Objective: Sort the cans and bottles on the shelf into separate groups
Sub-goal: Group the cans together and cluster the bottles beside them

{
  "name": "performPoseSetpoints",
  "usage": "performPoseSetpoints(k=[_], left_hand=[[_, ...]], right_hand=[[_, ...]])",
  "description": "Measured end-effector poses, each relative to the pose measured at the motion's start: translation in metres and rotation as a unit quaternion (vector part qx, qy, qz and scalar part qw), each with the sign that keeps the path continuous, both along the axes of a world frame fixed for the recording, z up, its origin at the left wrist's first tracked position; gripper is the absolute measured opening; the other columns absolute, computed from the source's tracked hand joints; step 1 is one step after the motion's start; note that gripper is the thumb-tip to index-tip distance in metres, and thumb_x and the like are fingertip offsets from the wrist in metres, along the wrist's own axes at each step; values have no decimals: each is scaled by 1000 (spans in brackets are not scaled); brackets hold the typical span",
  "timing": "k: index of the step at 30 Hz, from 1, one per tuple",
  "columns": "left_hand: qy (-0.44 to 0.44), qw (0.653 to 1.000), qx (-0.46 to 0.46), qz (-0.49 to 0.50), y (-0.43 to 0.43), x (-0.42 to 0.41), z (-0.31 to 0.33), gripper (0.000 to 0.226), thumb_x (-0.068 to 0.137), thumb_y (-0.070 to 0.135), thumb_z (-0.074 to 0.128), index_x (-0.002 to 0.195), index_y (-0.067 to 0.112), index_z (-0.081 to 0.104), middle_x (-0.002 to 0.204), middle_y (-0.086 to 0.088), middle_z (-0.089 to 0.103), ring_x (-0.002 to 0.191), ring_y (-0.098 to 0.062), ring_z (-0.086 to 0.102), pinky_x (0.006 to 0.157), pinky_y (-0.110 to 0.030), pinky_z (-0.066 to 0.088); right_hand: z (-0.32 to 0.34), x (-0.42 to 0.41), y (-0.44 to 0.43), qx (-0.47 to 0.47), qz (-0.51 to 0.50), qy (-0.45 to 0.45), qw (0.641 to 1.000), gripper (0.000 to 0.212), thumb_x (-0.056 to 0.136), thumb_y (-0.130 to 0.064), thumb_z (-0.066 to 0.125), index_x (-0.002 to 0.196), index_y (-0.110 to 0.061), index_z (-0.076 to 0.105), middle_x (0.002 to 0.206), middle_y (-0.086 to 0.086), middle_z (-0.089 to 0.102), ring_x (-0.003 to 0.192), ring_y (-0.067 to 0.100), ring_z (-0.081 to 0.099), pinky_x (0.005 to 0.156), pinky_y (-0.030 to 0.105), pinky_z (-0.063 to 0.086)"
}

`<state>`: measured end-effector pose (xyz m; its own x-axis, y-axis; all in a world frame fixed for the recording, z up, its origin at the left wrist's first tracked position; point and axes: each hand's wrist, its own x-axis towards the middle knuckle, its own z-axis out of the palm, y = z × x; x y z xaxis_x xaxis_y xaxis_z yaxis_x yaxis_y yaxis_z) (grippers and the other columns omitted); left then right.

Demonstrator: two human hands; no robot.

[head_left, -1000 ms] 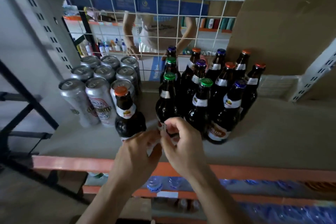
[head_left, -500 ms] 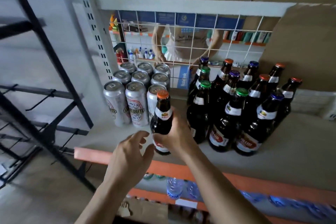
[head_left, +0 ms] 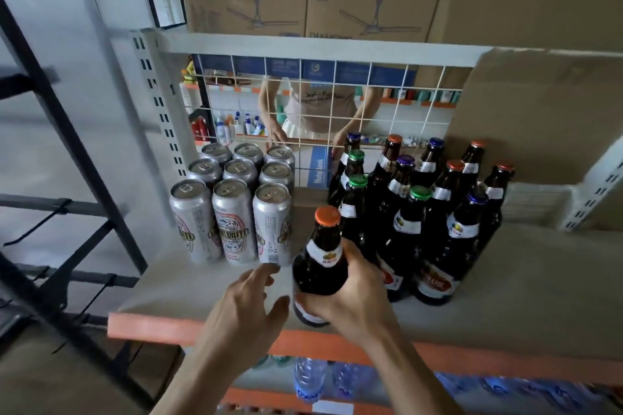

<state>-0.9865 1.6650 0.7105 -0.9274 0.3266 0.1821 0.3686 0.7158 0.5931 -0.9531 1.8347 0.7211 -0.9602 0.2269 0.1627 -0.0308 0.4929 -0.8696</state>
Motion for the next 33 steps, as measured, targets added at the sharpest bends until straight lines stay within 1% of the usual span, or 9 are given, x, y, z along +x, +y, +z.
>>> performPoseSetpoints(k=[3, 7, 11, 13, 16, 20, 25, 30, 33], left_hand=[[3, 998, 17, -53, 25, 1, 2, 47, 85, 27, 65, 130, 23, 52, 108, 8, 62, 89, -3, 58, 72, -14, 45], [7, 990, 40, -135, 66, 5, 10, 33, 80, 19, 67, 112, 27, 62, 90, 27, 58, 81, 10, 57, 66, -7, 43], [21, 978, 61, -201, 109, 14, 20, 27, 78, 27, 62, 105, 31, 62, 88, 21, 62, 82, 2, 62, 70, -23, 53], [21, 967, 66, -244, 131, 20, 26, 23, 80, 35, 53, 102, 30, 59, 90, 19, 63, 82, -2, 61, 69, -29, 53], [28, 954, 64, -292, 164, 27, 34, 37, 76, 41, 42, 109, 31, 55, 100, 11, 65, 90, -8, 63, 72, -33, 52], [53, 948, 76, -304, 195, 33, 42, 39, 80, 35, 51, 118, 29, 53, 109, 8, 64, 98, -11, 62, 77, -33, 52], [64, 949, 80, -299, 207, 33, 41, 44, 85, 34, 52, 128, 25, 50, 117, 9, 62, 102, -7, 60, 82, -29, 52], [50, 955, 63, -286, 202, 24, 32, 42, 86, 38, 55, 127, 27, 53, 116, 14, 60, 100, 0, 57, 79, -17, 47], [46, 958, 55, -277, 196, 21, 29, 39, 87, 38, 53, 125, 28, 55, 117, 16, 58, 100, 1, 57, 79, -20, 49]], right_hand=[[7, 22, 19, -8, -22, 14, 1000, 50, 60, -26, 87, 101, -33, 58, 91, -17, 69, 85, -2, 66, 72, 15, 51], [7, 52, 49, -34, -100, 27, 994, 51, 60, -21, 90, 100, -29, 60, 91, -21, 71, 84, -5, 66, 69, 11, 49], [8, 76, 80, -51, -185, 37, 981, 58, 56, -34, 89, 108, -31, 62, 94, -18, 73, 89, -1, 68, 78, 27, 56], [7, 86, 97, -47, -221, 34, 974, 52, 57, -38, 87, 103, -33, 63, 91, -17, 73, 84, 1, 69, 75, 32, 57], [1, 94, 124, -47, -289, 33, 956, 52, 56, -42, 84, 101, -31, 60, 85, -11, 73, 77, 6, 70, 69, 41, 59], [-4, 97, 159, -48, -335, 41, 940, 54, 52, -47, 77, 100, -27, 62, 82, -7, 73, 75, 8, 70, 68, 44, 58], [-2, 94, 190, -72, -357, 86, 927, 34, 61, -15, 78, 89, -26, 62, 77, 2, 71, 71, 15, 70, 67, 49, 58], [-19, 72, 219, -107, -348, 89, 927, 44, 56, -19, 82, 96, -18, 62, 82, 2, 72, 77, 18, 71, 71, 51, 58], [-30, 57, 230, -121, -336, 103, 928, 52, 49, -28, 82, 93, -10, 63, 83, 6, 72, 78, 23, 71, 71, 51, 58]])
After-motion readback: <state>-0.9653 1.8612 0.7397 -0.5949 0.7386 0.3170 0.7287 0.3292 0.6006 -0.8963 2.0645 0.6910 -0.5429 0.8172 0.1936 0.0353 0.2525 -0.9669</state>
